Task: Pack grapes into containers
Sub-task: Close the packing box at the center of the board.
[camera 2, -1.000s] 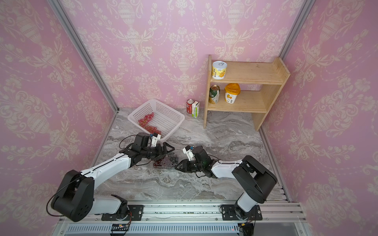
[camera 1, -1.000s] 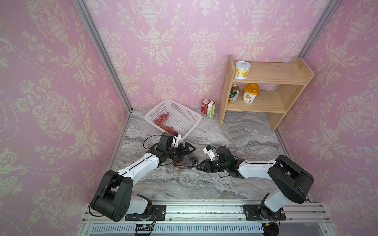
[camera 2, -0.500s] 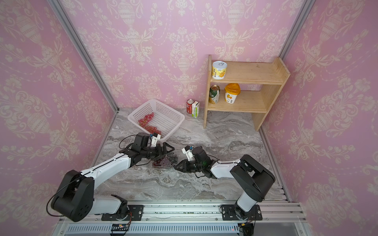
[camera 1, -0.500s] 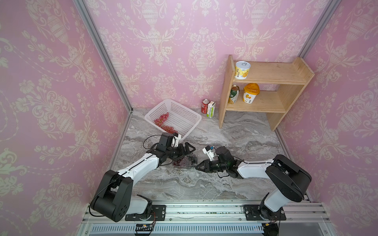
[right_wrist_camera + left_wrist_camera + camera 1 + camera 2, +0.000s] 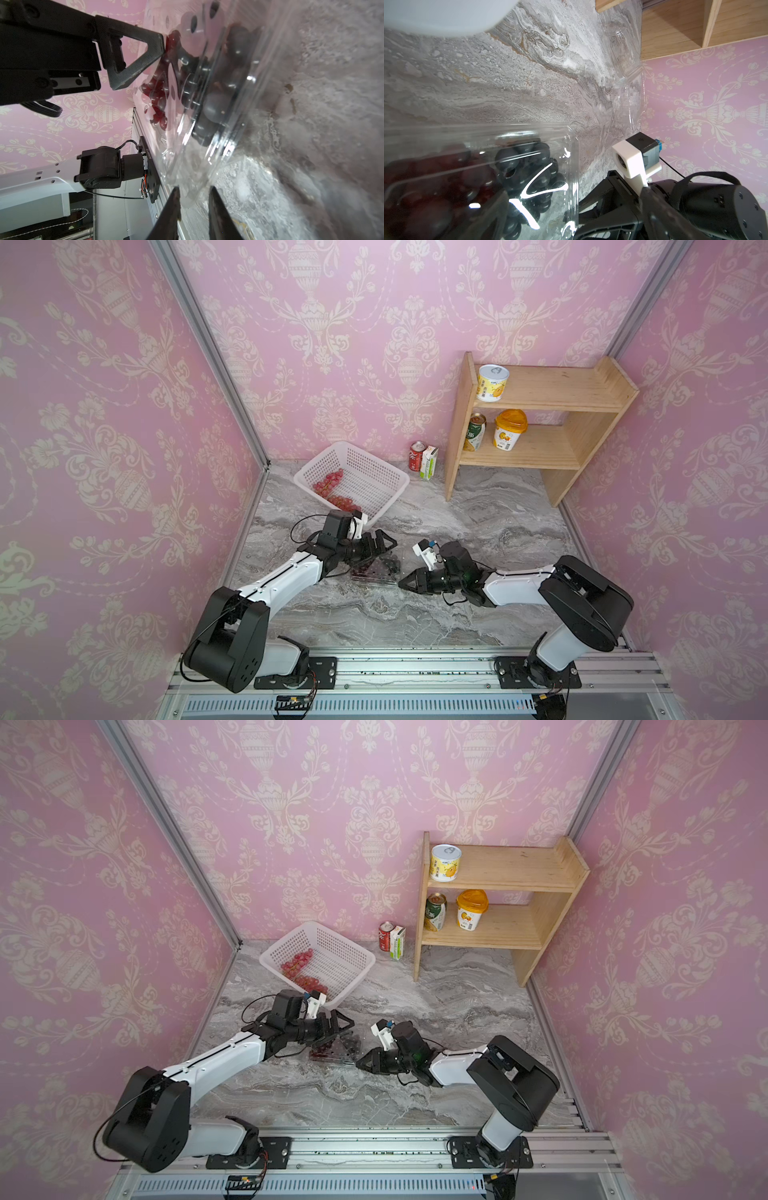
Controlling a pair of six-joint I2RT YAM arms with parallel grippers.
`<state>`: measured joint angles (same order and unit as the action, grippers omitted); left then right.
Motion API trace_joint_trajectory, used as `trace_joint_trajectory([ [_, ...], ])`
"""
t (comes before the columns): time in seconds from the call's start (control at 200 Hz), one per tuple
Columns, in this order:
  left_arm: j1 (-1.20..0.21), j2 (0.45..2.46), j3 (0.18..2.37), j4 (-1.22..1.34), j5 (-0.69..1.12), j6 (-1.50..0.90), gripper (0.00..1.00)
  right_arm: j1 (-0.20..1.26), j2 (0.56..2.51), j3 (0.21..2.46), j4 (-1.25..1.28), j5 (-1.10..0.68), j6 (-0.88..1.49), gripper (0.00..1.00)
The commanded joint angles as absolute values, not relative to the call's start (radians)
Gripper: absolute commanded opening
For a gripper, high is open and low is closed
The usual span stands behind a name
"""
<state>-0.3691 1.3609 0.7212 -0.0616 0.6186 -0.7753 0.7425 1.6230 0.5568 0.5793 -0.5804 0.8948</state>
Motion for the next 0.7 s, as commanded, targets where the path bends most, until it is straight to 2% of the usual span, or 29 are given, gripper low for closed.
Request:
trace_joint_trajectory([
  [0.0, -0.362, 1.348, 0.724, -0.146, 0.59, -0.746, 0.99, 0.749, 1.581, 0.543, 0.596, -0.591, 0.899, 0.27],
  [0.235, -0.362, 1.351, 0.761, -0.147, 0.586, -0.744, 0.99, 0.75, 1.591, 0.582, 0.538, -0.584, 0.874, 0.27],
  [0.69, -0.361, 1.348, 0.747, -0.148, 0.583, -0.738, 0.99, 0.773, 1.65, 0.593, 0.577, -0.577, 0.903, 0.27],
])
